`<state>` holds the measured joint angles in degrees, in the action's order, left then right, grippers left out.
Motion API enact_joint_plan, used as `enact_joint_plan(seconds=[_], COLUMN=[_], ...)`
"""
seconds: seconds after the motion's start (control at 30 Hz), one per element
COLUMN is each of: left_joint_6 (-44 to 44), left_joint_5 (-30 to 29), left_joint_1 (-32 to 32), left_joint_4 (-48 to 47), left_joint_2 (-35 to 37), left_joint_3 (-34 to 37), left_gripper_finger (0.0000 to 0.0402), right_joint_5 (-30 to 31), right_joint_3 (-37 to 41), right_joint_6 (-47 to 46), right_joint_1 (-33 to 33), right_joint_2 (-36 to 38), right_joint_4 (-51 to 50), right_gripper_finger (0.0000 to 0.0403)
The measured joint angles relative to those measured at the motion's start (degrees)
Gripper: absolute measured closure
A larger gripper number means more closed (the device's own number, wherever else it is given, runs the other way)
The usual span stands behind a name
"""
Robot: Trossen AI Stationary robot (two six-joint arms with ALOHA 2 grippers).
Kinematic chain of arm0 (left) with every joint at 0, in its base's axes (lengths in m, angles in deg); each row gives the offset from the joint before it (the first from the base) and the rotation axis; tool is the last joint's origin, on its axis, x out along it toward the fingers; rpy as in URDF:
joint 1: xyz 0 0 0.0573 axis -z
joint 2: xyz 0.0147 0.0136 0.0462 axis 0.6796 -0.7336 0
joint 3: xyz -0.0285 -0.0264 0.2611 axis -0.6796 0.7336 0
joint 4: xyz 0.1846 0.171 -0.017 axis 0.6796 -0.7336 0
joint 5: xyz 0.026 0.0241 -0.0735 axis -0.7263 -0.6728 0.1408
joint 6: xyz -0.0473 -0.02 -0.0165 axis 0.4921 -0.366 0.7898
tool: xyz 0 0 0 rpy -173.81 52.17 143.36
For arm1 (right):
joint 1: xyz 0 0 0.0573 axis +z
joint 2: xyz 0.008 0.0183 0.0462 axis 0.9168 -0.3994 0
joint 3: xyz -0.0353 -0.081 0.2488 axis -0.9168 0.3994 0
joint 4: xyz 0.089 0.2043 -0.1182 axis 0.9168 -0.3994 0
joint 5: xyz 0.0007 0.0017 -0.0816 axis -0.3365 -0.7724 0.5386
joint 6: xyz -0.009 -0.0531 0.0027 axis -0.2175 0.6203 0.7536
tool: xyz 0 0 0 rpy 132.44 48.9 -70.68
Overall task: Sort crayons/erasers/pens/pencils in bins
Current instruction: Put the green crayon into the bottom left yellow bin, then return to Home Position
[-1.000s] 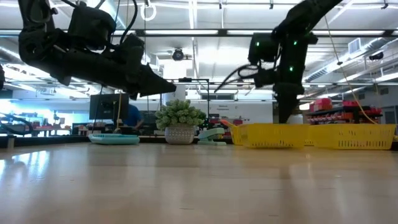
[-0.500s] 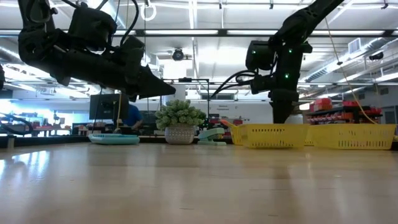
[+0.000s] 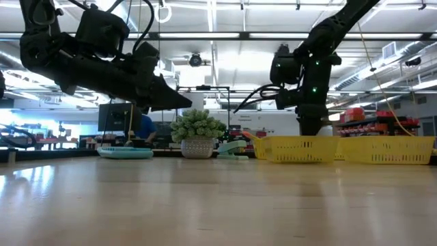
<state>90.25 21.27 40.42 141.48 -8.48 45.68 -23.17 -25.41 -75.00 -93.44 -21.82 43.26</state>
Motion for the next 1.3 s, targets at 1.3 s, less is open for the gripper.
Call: enact_joint_plan(seconds=[1.3], left_joint_6=[-0.02], left_joint_5=[0.02], left_joint_1=[0.39], left_joint_4=[-0.88], left_joint_2=[0.0], left_joint_3=[0.0], left_gripper_finger=[0.0378], right_joint_5=[9.28], right_joint_3=[0.25], right_joint_6=[-9.38], right_joint_1=[-27.39], right_joint_2=[12.18], right_joint_4=[-4.3], right_gripper_finger=[0.0304])
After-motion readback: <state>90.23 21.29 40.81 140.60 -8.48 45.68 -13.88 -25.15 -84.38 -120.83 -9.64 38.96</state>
